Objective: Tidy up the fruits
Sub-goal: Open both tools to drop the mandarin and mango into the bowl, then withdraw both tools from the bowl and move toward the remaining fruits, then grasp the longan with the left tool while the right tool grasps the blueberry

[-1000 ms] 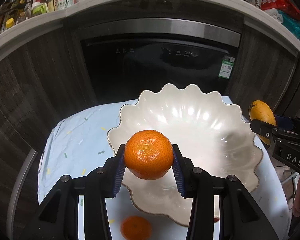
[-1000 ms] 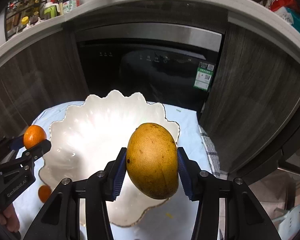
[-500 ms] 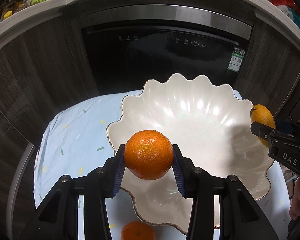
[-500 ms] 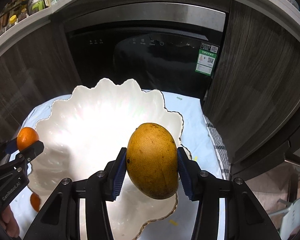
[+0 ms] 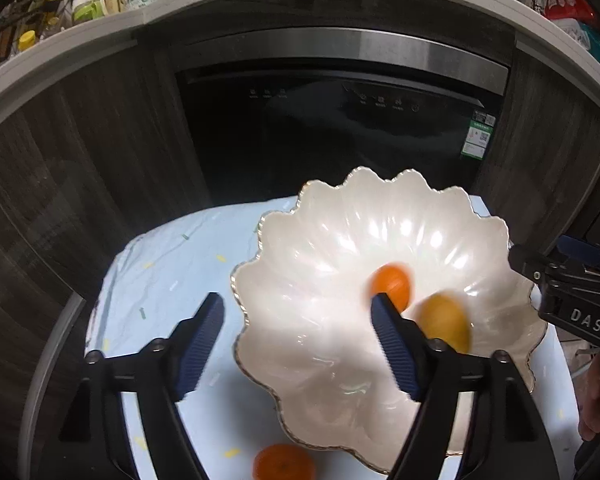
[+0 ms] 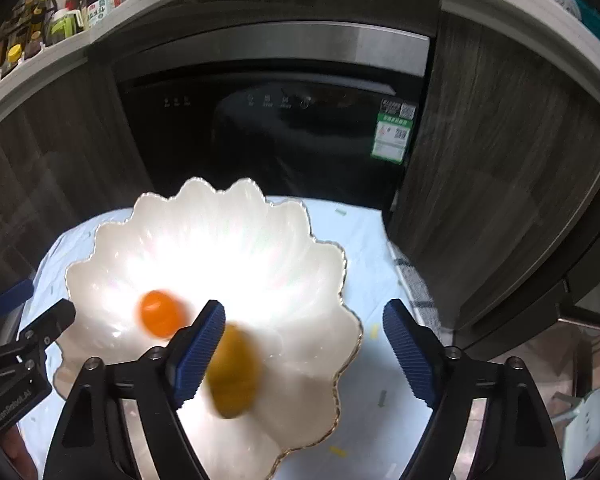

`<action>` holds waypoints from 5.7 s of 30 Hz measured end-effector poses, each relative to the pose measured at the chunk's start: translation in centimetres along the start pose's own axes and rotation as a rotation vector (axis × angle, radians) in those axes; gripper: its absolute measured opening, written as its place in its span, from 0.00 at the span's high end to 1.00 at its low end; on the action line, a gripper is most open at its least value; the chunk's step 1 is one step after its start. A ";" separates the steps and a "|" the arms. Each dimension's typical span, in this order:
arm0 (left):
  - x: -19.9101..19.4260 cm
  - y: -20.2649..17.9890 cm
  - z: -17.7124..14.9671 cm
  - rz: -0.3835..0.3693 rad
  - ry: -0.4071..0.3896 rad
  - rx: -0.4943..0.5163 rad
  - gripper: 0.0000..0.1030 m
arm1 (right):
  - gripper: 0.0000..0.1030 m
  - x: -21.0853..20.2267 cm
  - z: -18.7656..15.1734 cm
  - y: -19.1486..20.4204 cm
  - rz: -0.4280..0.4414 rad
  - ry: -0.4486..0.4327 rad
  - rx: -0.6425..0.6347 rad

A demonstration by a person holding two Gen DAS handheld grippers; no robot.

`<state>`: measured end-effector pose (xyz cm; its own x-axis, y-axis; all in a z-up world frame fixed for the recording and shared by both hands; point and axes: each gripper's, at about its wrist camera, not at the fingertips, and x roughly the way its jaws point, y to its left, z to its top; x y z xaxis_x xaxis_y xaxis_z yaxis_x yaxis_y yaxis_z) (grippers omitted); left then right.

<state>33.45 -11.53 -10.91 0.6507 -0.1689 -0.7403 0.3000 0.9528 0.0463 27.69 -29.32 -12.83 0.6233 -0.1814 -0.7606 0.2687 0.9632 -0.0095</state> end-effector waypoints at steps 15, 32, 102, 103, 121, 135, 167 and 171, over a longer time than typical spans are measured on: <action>-2.4 1.2 -0.4 0.024 -0.032 -0.041 0.13 | 0.19 -2.6 -0.6 0.8 0.011 -0.049 -0.015; -5.5 1.0 -1.8 0.035 -0.052 -0.049 0.13 | 0.19 -5.5 -1.6 0.5 0.035 -0.083 0.013; -12.3 -1.9 -15.6 -0.006 -0.086 0.025 0.14 | 0.19 -12.5 -16.5 0.3 0.041 -0.069 -0.052; -12.3 -2.0 -15.8 -0.006 -0.085 0.027 0.14 | 0.19 -12.4 -16.7 0.3 0.042 -0.065 -0.052; -10.9 -2.5 -19.1 -0.034 -0.039 0.063 0.18 | 0.20 -11.3 -19.8 0.5 0.037 -0.030 -0.066; -9.6 -2.8 -20.5 -0.063 0.013 0.082 0.28 | 0.20 -10.1 -21.5 0.6 0.043 0.008 -0.076; -7.0 -2.9 -22.1 -0.120 0.107 0.073 0.65 | 0.60 -7.3 -23.4 1.4 0.085 0.104 -0.110; -6.8 -2.9 -22.3 -0.122 0.111 0.073 0.71 | 0.68 -7.2 -23.4 1.5 0.087 0.098 -0.115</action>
<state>12.62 -7.50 -20.91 0.5267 -0.2494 -0.8127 0.4242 0.9056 -0.0031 6.39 -21.95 -22.55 0.5643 -0.0814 -0.8216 0.1278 0.9917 -0.0105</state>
